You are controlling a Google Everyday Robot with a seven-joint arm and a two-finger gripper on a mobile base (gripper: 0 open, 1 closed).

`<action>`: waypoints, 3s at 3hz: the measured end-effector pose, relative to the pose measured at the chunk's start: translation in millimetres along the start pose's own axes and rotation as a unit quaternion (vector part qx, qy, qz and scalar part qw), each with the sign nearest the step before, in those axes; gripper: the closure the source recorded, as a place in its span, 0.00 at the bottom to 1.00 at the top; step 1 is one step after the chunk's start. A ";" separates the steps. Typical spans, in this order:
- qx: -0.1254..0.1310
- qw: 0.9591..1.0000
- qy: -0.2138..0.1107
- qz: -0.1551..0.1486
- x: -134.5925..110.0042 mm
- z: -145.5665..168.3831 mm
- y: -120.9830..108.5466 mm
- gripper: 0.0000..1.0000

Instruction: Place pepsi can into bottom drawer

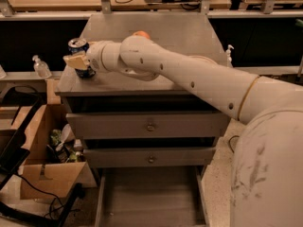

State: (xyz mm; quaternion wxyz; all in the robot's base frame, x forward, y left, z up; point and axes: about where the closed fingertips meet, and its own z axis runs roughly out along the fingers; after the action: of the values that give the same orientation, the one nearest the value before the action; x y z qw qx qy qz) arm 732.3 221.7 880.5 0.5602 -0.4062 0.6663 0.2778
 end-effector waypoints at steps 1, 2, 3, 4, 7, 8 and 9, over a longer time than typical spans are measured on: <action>0.003 1.000 -0.005 -0.009 -8.7 -14.4 7.8 1.00; 0.033 0.999 -0.020 -0.034 -35.0 -62.2 26.2 1.00; 0.061 0.996 -0.020 -0.056 -47.8 -121.4 71.5 1.00; 0.075 0.996 0.011 -0.055 -27.4 -171.3 108.7 1.00; 0.175 0.966 0.116 0.151 156.2 -280.7 22.9 1.00; 0.183 0.959 0.119 0.182 189.2 -287.6 2.1 1.00; 0.181 0.958 0.120 0.185 193.0 -286.2 2.4 1.00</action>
Offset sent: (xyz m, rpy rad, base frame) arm -0.1386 -0.0930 0.0854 -0.0471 -0.1898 -0.1438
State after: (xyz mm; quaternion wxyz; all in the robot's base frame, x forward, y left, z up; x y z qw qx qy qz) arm 573.0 -57.7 755.0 0.4791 -0.1979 0.8313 0.2006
